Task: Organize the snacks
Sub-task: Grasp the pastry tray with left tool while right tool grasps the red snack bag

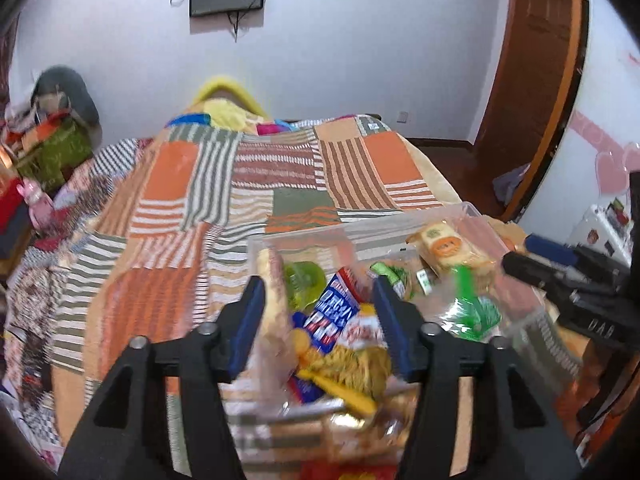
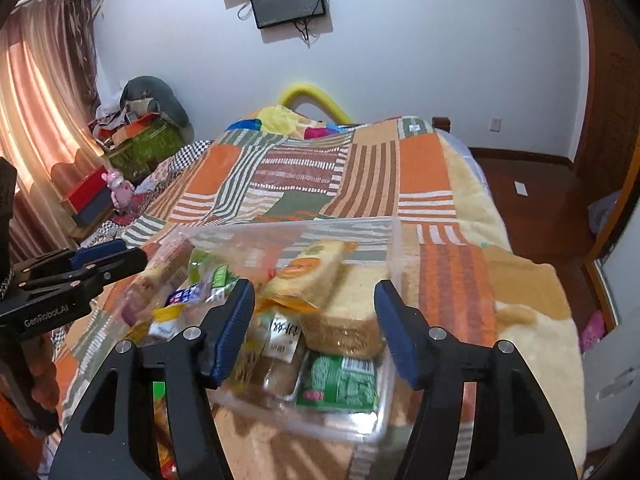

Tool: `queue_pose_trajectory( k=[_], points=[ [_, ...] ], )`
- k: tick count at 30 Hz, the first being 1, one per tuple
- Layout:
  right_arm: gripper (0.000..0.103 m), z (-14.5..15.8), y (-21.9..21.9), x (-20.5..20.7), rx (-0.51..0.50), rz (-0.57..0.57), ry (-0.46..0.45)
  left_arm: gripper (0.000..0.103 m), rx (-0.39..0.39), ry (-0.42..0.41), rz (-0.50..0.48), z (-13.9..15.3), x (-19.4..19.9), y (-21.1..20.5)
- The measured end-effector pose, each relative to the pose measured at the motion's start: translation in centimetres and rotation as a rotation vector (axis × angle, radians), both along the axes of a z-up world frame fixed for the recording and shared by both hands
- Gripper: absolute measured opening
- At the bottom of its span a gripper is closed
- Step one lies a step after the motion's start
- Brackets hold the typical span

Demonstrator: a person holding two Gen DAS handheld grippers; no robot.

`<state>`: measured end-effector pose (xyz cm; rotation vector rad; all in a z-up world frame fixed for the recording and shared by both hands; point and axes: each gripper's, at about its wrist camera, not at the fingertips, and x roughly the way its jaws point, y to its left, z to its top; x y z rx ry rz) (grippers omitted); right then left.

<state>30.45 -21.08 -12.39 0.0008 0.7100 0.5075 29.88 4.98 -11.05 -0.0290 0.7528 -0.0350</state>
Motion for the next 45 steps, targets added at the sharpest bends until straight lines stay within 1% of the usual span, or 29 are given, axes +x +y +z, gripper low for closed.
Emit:
queue_pose_trajectory(
  k=[2, 3, 5, 6, 8, 10, 14, 16, 18, 20, 24, 30, 33, 37, 41, 43, 45],
  points=[
    [0.064, 0.6, -0.4, -1.0, -0.004, -0.001, -0.020, 0.066, 0.018, -0.002, -0.003, 0.3, -1.5, 0.4],
    [0.066, 0.9, -0.6, -1.7, -0.003, -0.003, -0.028, 0.069, 0.024, 0.003, -0.003, 0.2, -2.2, 0.6],
    [0.068, 1.3, -1.0, -2.8, 0.000, -0.002, -0.035, 0.072, 0.036, 0.025, -0.003, -0.2, -3.8, 1.4],
    [0.074, 1.4, -1.1, -3.3, 0.002, -0.002, -0.038, 0.073, 0.045, 0.038, -0.002, -0.6, -4.7, 1.8],
    [0.081, 1.6, -1.5, -4.8, 0.006, -0.009, -0.058, 0.074, 0.059, 0.059, -0.002, -1.6, -6.0, 2.7],
    [0.083, 1.4, -1.5, -5.9, -0.001, -0.004, -0.067, 0.077, 0.063, 0.097, 0.017, -3.2, -7.4, 3.8],
    [0.083, 0.7, -1.3, -7.8, -0.042, 0.012, -0.064, 0.078, 0.087, 0.196, 0.067, -7.3, -9.3, 5.7],
    [0.084, 0.4, -1.1, -8.5, -0.067, 0.010, -0.070, 0.078, 0.090, 0.244, 0.071, -9.1, -10.1, 6.2],
    [0.089, 0.0, -1.1, -9.0, -0.072, 0.007, -0.060, 0.078, 0.079, 0.268, 0.066, -10.1, -10.6, 6.2],
    [0.090, -0.4, -1.2, -9.4, -0.069, 0.010, -0.044, 0.078, 0.061, 0.281, 0.045, -10.9, -11.2, 5.7],
    [0.091, -0.9, -0.9, -9.7, -0.096, 0.012, -0.031, 0.078, 0.049, 0.279, -0.015, -11.3, -11.8, 3.1],
    [0.092, -1.0, -0.4, -9.5, -0.112, 0.014, -0.028, 0.078, -0.021, 0.264, -0.132, -10.9, -11.8, -1.8],
    [0.093, -1.7, 0.2, -9.8, -0.110, 0.031, -0.015, 0.078, -0.043, 0.258, -0.158, -10.6, -11.5, -3.2],
    [0.095, -3.1, 1.8, -9.6, -0.111, 0.083, 0.022, 0.078, -0.060, 0.245, -0.140, -10.0, -12.0, -2.4],
    [0.097, -5.0, 4.3, -9.2, -0.167, 0.156, 0.049, 0.078, -0.052, 0.243, -0.068, -9.7, -12.8, 0.6],
    [0.097, -6.1, 5.4, -8.7, -0.191, 0.171, 0.075, 0.078, -0.053, 0.241, -0.036, -9.6, -13.0, 1.8],
    [0.097, -7.2, 6.4, -8.1, -0.222, 0.171, 0.097, 0.078, -0.075, 0.242, -0.007, -9.6, -13.0, 2.9]
  ],
)
